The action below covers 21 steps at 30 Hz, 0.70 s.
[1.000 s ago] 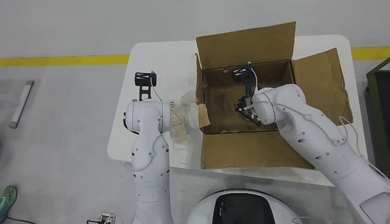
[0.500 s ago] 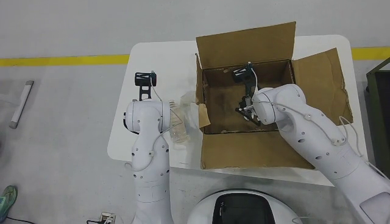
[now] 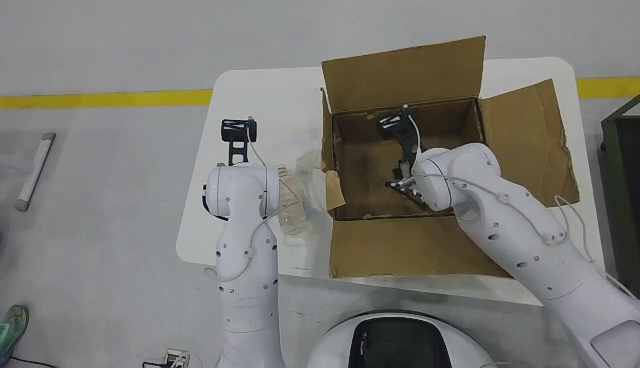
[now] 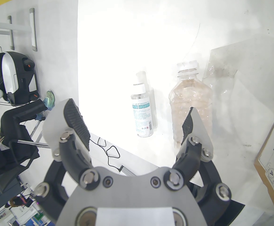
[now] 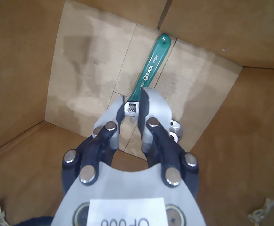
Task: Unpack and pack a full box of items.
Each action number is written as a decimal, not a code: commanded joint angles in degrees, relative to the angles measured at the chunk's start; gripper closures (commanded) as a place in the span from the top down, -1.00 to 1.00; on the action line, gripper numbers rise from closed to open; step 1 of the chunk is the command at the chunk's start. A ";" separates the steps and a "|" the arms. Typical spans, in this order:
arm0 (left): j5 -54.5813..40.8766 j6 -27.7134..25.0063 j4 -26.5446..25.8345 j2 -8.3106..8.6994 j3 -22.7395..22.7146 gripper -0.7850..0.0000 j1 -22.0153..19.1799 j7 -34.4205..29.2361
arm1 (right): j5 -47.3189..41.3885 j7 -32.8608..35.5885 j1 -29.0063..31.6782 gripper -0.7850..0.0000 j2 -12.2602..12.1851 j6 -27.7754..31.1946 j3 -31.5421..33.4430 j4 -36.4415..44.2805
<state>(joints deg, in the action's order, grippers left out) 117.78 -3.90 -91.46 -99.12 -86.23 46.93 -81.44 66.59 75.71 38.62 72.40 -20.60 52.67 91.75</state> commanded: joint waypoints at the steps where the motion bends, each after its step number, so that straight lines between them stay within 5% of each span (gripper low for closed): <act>1: 0.00 0.00 0.00 0.00 0.00 1.00 0.00 0.00 | 2.79 1.25 -0.12 1.00 0.09 -0.47 -0.70 1.40; 6: 0.00 0.00 0.00 0.00 0.00 1.00 0.00 0.00 | 5.15 4.43 -0.59 1.00 0.63 -3.55 -0.42 2.99; 21: 0.00 0.00 0.00 0.00 0.00 1.00 0.00 0.00 | -0.89 2.53 -5.66 1.00 6.06 -5.47 2.09 -14.08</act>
<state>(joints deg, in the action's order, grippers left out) 117.78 -3.90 -91.46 -99.12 -86.23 46.93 -81.44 65.37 78.22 33.28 78.15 -26.08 54.86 78.70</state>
